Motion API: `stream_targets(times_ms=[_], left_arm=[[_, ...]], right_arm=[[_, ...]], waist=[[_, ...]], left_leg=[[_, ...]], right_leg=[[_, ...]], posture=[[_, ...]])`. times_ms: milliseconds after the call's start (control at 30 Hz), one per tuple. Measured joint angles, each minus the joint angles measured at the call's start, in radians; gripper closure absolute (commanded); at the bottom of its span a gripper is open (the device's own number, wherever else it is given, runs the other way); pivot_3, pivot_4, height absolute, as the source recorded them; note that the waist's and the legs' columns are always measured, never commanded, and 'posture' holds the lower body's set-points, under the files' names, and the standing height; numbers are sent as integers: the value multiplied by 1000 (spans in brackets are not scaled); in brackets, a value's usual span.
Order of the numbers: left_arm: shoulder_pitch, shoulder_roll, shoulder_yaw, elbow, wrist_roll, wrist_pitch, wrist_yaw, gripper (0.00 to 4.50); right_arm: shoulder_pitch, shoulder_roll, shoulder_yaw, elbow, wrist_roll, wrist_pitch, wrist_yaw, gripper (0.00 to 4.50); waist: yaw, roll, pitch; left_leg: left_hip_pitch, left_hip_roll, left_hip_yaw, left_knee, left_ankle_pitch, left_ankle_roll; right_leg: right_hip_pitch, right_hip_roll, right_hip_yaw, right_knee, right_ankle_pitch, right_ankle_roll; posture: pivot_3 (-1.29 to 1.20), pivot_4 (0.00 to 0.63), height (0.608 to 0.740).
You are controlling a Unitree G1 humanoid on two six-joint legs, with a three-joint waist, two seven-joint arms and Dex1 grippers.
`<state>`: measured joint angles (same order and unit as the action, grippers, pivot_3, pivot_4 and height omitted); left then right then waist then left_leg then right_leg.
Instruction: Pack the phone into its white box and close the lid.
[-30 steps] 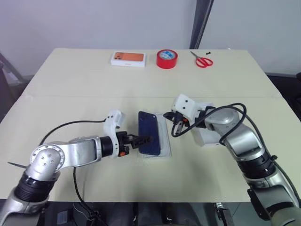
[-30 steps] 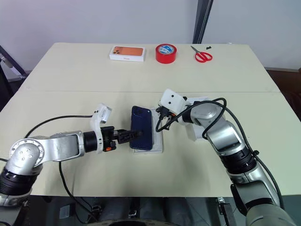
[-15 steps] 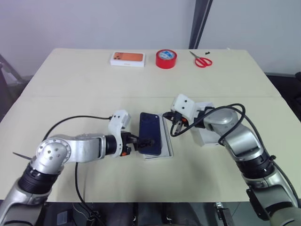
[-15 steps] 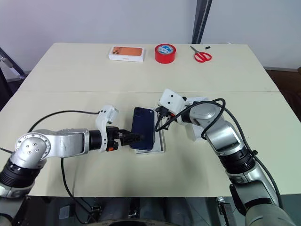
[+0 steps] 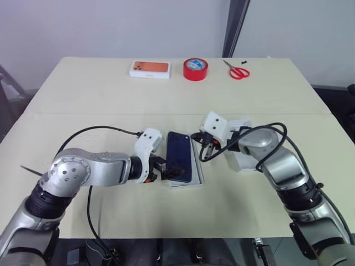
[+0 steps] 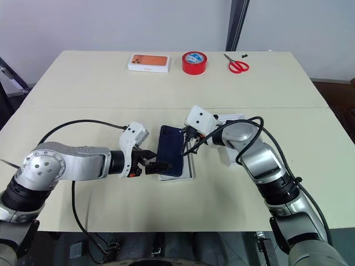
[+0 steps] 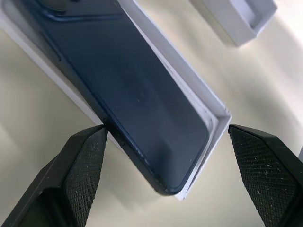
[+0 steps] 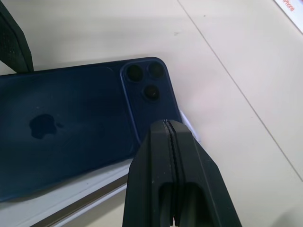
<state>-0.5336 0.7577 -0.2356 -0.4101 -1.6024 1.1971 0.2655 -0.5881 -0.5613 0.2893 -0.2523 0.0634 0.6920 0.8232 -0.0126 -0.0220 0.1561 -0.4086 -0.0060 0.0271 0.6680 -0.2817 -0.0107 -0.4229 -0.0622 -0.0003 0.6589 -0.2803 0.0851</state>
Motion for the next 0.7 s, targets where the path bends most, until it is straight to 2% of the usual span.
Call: stream_targets(times_ms=[133,367,500,567,633,700], left_arm=[[0,0,6,6,-17,11,5,236],[-40,-12,16,55,-251,-85,203,236],[-49,-4,19,49,-318,-139,253,236],[-18,3,63,34,-272,-172,223,236],[16,42,109,29,-157,-193,174,236],[56,89,137,14,4,-214,99,762]], right_arm=[[1,0,0,0,0,0,-3,4500],[12,-1,0,0,0,0,-4,4500],[12,-1,0,0,-1,0,-5,4500],[12,-4,1,2,-3,-2,-5,4500],[11,-17,1,8,-10,-3,-5,4500],[11,-41,1,25,-20,-5,-1,4500]], waist=[[1,0,0],[1,0,0],[-1,0,0],[-3,0,0],[-3,0,0],[0,0,0]], left_leg=[[0,0,0,0,0,0],[0,0,0,0,0,0],[0,0,0,0,0,0],[0,0,0,0,0,-1],[0,0,0,0,1,-1],[0,0,1,0,1,-1]], right_leg=[[0,0,0,0,0,0],[0,-1,0,0,0,0],[0,-1,0,1,0,0],[0,0,0,1,0,0],[0,0,0,1,0,0],[0,1,0,1,0,0]], posture=[[0,150,725],[0,150,725],[0,150,725],[0,150,725],[0,150,725],[0,150,725]])
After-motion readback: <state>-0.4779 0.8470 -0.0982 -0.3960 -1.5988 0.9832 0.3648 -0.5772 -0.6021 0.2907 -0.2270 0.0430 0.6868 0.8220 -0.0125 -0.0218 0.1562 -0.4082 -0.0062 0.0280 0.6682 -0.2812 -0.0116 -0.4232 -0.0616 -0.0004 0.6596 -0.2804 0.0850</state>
